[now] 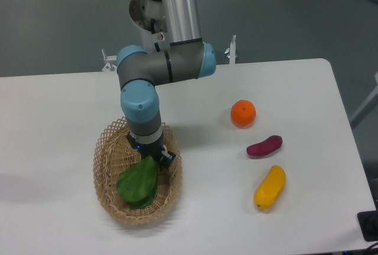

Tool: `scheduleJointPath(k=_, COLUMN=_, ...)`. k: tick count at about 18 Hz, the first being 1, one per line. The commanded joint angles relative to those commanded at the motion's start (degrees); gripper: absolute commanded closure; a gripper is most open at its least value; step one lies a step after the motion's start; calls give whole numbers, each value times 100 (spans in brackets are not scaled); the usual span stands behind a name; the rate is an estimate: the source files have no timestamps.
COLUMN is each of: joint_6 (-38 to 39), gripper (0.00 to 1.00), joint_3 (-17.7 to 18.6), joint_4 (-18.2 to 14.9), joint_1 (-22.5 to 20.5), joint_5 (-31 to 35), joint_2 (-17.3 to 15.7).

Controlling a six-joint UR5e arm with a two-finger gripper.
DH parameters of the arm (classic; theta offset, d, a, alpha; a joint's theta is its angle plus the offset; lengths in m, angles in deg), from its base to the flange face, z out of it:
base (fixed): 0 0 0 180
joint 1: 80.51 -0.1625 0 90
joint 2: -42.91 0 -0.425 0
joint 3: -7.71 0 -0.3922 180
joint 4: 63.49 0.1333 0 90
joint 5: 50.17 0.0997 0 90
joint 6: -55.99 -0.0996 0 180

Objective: Pick up the green vegetable from the basket
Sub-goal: 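Lift the bok choy up out of the basket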

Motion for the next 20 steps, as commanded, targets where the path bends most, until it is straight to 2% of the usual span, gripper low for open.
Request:
scheduleJointPath(k=2, joint_6=0, gripper=60, joint_3=0, joint_4=-9, joint_1=0, joint_5=0, joint_2=-18)
scheduleJointPath(k=6, joint_6=-17, gripper=60, joint_3=-17, joint_4=0, joint_1=0, joint_5=-9, joint_2=-61)
scheduleJointPath(k=10, joint_6=-26, gripper=60, joint_3=-114, joint_4=-17, joint_1=-18, joint_5=-53, joint_2=-254)
scheduleJointPath(k=13, joint_6=-44, gripper=60, joint_3=-298, joint_4=-122, joint_1=-175, joint_5=-70, joint_2=-518)
scheduleJointPath(k=16, joint_6=-61, gripper=60, joint_3=-474, joint_4=-140, joint_1=-368, joint_5=-97, joint_2=-633)
scheduleJointPath(k=20, joint_6=-596, gripper=60, joint_3=-720, joint_4=-351, joint_1=-851, joint_5=-281, joint_2=-791)
